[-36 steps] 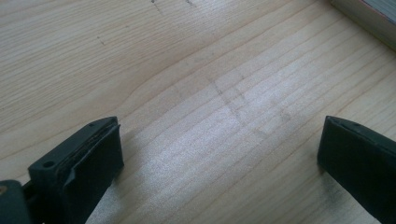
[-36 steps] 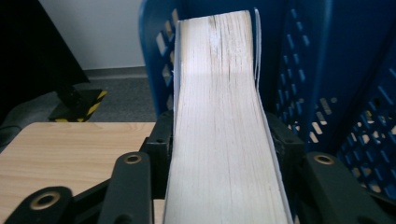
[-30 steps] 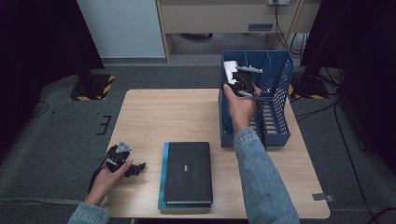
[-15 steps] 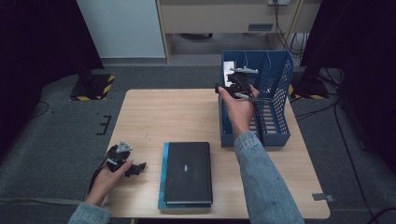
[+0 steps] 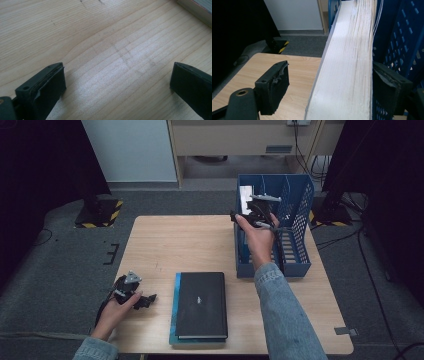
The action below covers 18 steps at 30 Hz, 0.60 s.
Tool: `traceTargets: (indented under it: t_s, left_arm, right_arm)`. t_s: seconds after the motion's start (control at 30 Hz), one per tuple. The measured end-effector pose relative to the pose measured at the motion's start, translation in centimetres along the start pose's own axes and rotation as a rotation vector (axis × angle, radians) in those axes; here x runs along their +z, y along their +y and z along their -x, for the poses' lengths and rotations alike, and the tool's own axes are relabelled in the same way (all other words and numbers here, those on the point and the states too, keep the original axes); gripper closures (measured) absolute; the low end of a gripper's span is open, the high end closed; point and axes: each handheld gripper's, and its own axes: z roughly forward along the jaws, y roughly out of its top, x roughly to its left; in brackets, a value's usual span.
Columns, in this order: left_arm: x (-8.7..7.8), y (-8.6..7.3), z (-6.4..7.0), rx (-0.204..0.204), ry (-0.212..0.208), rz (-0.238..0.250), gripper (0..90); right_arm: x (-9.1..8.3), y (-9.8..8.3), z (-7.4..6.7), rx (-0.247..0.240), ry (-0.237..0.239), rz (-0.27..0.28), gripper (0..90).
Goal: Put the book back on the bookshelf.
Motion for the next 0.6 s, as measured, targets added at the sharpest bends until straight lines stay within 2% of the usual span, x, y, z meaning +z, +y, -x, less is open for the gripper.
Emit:
traceTargets:
  t_s: [0.13, 0.2, 0.3, 0.43, 0.6]
  left_arm:
    - [0.0, 0.0, 0.0, -0.004, -0.001, 0.0, 0.0]
    - [0.0, 0.0, 0.0, -0.005, -0.001, 0.0, 0.0]
    - [0.0, 0.0, 0.1, -0.005, 0.001, 0.0, 0.0]
    - [0.0, 0.0, 0.1, -0.005, 0.001, -0.003, 0.0]
    - [0.0, -0.1, 0.1, -0.001, 0.006, 0.004, 0.0]
  right_arm:
    - [-0.4, -0.2, 0.3, -0.012, -0.002, 0.001, 14.9]
    - [-0.7, -0.3, 0.5, 0.002, 0.008, 0.013, 13.6]
    - [-1.0, -0.5, 0.6, -0.012, 0.013, 0.004, 10.5]
    - [-2.1, -0.6, 0.8, -0.028, -0.001, 0.024, 7.5]
    - [-3.8, -1.5, 1.4, -0.014, 0.021, 0.03, 4.3]
